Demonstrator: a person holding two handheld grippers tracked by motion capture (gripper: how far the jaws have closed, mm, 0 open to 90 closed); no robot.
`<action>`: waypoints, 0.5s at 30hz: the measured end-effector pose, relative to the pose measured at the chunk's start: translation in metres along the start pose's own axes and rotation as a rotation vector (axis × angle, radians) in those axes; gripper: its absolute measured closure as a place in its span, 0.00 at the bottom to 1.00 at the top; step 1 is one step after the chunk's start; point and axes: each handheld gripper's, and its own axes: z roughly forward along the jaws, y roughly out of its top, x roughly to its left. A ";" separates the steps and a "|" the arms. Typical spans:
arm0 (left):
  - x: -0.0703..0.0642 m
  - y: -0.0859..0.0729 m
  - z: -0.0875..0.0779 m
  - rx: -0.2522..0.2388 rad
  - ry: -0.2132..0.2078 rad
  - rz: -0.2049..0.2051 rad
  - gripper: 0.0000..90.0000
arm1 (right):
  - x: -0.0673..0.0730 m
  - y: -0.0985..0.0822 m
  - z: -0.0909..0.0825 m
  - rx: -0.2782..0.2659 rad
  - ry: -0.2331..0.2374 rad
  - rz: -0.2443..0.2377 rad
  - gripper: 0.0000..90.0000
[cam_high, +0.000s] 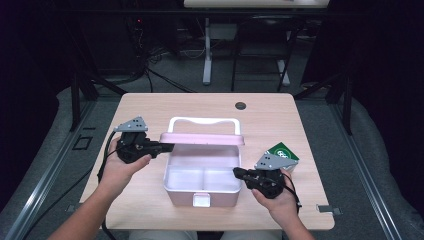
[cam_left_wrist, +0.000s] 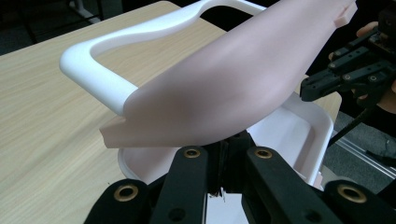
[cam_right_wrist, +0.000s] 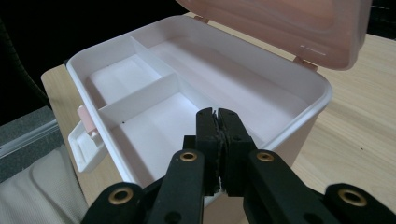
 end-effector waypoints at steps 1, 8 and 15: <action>0.001 0.001 0.000 0.002 0.003 0.002 0.99 | 0.000 0.000 0.000 0.002 0.002 -0.003 0.98; 0.005 0.009 0.001 -0.005 0.013 -0.007 0.99 | 0.004 -0.001 0.004 0.004 0.019 -0.015 0.98; 0.010 0.012 0.004 -0.013 0.019 -0.022 0.99 | 0.007 -0.005 0.008 0.023 0.035 -0.019 0.98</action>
